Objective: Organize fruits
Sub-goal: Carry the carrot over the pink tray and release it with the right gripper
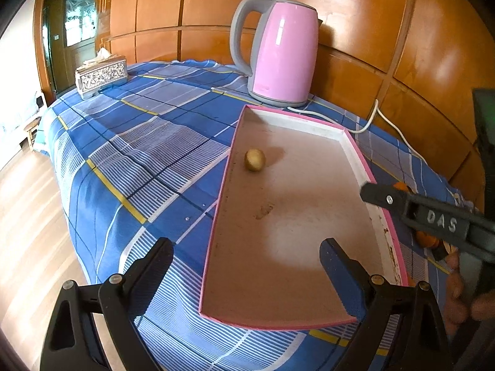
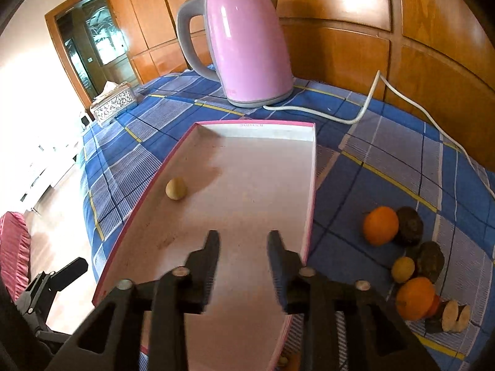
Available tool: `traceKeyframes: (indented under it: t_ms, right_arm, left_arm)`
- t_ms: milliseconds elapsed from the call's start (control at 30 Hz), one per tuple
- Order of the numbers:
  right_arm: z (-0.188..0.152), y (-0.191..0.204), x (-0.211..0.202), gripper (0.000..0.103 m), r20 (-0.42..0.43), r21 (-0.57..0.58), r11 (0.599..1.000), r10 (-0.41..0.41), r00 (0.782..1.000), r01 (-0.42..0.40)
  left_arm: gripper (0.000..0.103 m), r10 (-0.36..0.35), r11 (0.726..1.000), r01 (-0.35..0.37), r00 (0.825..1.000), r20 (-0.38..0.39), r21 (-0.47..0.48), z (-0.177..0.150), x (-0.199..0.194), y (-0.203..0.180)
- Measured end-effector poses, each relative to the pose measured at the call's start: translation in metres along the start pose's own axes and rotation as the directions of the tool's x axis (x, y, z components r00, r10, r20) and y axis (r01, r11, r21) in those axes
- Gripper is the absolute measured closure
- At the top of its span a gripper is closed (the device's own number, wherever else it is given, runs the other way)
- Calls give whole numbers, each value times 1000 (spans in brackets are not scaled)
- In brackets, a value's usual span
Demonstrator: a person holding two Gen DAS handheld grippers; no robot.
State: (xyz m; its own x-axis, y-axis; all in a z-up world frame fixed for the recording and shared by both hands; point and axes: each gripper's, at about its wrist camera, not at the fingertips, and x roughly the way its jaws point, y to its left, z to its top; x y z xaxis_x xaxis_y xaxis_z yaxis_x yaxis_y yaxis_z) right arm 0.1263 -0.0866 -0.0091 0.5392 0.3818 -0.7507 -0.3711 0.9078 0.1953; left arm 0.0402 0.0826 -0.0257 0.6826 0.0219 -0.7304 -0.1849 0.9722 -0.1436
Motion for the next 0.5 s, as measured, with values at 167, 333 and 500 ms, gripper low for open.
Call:
traceKeyframes:
  t_ms: [167, 333, 500]
  right_arm:
    - [-11, -5, -9, 67, 7, 17, 1000, -20, 1000, 20]
    - [-25, -11, -26, 66, 40, 39, 999, -40, 998, 38]
    - [-36, -15, -35, 66, 52, 69, 995, -78, 996, 75]
  left_arm:
    - [7, 3, 1000, -3, 1000, 11, -3, 2, -2, 1]
    - [7, -5, 1000, 5, 1000, 12, 8, 0, -5, -3]
    - [7, -11, 1000, 11, 1000, 26, 24, 0, -10, -7]
